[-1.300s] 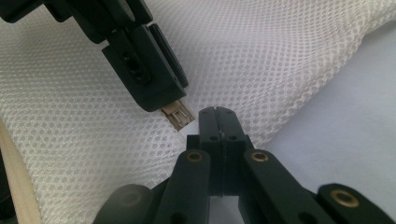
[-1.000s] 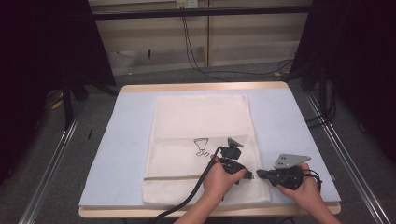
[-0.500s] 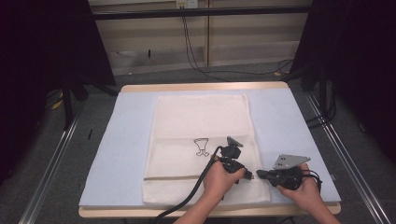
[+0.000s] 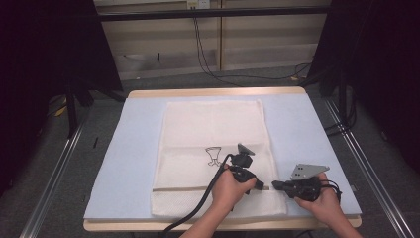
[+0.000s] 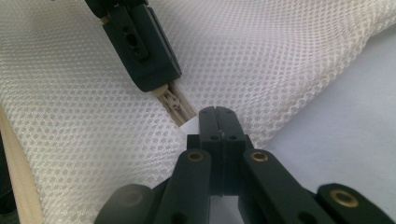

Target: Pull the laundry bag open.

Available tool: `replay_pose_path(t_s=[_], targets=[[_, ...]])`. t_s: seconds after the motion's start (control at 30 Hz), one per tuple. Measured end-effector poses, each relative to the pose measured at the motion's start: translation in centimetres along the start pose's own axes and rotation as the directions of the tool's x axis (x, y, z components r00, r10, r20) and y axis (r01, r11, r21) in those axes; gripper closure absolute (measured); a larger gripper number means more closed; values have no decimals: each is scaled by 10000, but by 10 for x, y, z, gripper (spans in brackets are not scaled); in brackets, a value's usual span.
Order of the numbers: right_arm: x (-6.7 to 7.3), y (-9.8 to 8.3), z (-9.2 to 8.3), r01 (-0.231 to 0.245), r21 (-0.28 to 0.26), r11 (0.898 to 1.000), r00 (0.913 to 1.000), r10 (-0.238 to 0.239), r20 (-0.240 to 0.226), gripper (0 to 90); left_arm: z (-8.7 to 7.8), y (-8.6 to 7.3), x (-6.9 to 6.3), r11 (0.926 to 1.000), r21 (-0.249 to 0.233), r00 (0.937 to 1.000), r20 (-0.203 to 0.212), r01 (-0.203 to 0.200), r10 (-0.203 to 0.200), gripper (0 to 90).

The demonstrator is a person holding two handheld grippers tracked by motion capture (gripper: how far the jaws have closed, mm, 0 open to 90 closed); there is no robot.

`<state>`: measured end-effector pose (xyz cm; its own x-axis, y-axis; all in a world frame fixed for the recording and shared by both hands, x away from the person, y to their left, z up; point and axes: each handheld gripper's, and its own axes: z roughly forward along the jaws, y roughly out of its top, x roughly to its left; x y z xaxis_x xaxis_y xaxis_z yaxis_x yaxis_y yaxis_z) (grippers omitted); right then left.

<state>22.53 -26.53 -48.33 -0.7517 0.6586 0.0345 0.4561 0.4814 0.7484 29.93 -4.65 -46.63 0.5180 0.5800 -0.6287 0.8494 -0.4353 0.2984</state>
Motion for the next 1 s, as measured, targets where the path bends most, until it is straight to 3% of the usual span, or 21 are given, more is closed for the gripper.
replay_pose_path(t_s=[0.07, 0.1, 0.27, 0.47, 0.57, 0.6, 0.87, 1.0], targets=[[0, 0, 0, -4, 5, 10000, 10000, 4, -9, 900, -1, 0, 1, 10000, 32, 10000, -44, -48, 49, 874], [0, 0, 0, -1, 3, 10000, 10000, 1, -33, 900, 0, -1, 0, 9997, -94, 9997, 97, 240, -239, 873], [0, 0, 0, 50, -4, 10000, 10000, -50, -6, 900, -4, -1, 4, 10000, 37, 9999, 81, 72, -72, 874], [0, 0, 0, 31, -10, 10000, 10000, -31, -34, 900, -7, -1, 5, 10000, 38, 9998, 152, 82, -83, 873], [-1, 0, 0, 33, -8, 10000, 10000, -33, -45, 900, -8, -2, 5, 9993, -145, 9993, 138, 352, -350, 873], [-1, 0, 0, 40, -7, 10000, 10000, -40, -36, 900, -9, -2, 6, 9998, -12, 9998, 95, 192, -192, 874], [0, 0, 0, 20, -5, 10000, 10000, -20, -31, 900, -11, -3, 8, 9998, 54, 9998, 64, 192, -192, 873], [-1, 0, 0, 13, -21, 10000, 10000, -13, -82, 900, -10, -3, 6, 9995, -158, 9997, 40, 257, -256, 873]])
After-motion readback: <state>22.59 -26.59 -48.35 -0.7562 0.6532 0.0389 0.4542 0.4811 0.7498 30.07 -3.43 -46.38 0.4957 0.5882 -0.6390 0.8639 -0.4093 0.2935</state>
